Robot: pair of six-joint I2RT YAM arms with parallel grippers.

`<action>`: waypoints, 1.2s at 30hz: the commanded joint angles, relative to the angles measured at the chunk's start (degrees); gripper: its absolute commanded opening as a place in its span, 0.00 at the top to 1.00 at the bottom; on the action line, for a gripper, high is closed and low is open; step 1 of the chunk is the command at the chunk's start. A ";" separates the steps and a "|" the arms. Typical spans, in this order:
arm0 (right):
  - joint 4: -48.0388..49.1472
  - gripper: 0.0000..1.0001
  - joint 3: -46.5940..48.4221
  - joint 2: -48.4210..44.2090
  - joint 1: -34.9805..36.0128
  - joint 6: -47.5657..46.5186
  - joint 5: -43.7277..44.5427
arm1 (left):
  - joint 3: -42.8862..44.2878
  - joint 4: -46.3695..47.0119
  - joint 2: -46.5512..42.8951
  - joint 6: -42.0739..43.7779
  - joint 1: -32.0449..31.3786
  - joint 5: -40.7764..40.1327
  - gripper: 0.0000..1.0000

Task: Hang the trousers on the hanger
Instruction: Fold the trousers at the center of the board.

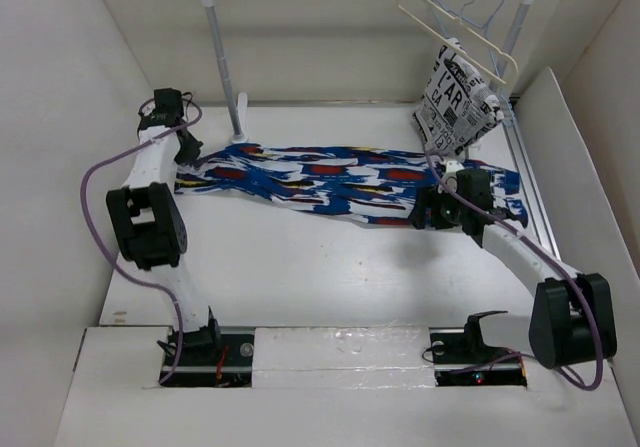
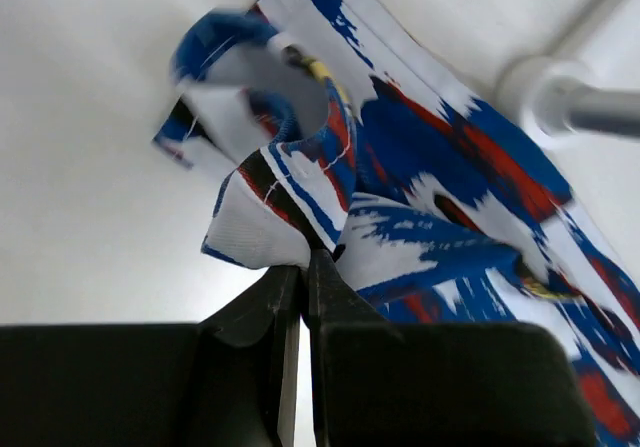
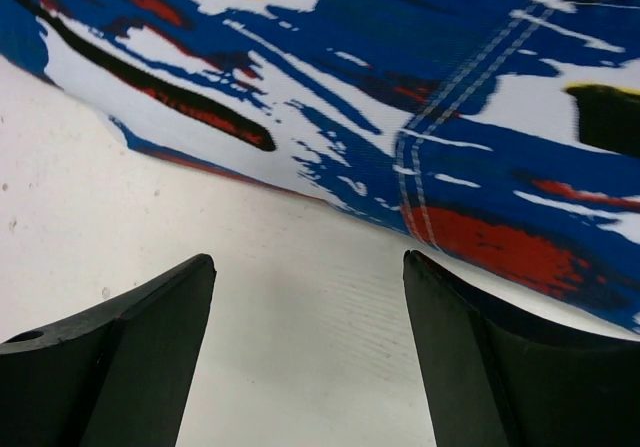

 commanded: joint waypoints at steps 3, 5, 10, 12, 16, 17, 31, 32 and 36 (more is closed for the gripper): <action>2.65 0.18 5.61 2.51 5.13 -3.79 -1.02 | -4.27 -8.42 -16.24 -0.71 -0.69 -8.96 1.00; 1.68 0.18 6.50 4.00 5.77 -4.06 -1.54 | -5.32 -10.96 -18.79 -0.80 -0.69 -10.03 1.00; 2.38 0.18 6.59 4.54 5.24 -4.68 -3.65 | -2.62 -11.51 -15.66 -0.62 -0.69 -10.55 1.00; 1.33 0.18 7.38 5.06 3.66 -5.81 -4.18 | 0.89 -11.94 -11.09 -0.71 -0.08 -9.68 1.00; -0.69 0.18 9.67 4.71 1.99 -7.58 -4.27 | 19.56 -14.58 6.89 -0.36 0.45 -8.09 1.00; -1.48 0.18 10.28 4.54 1.46 -7.67 -4.10 | 23.38 -15.89 10.00 -0.36 0.45 -7.83 1.00; -5.61 0.17 10.11 2.16 11.91 -3.01 4.96 | 30.04 -11.16 23.67 0.34 3.53 -1.23 0.25; -5.70 0.17 10.02 2.08 12.79 -3.01 5.13 | 27.92 -10.37 21.91 2.26 3.53 -2.37 0.12; -5.88 0.16 9.24 0.94 14.29 -3.01 5.92 | 11.59 -3.53 9.27 3.69 3.53 -10.80 0.01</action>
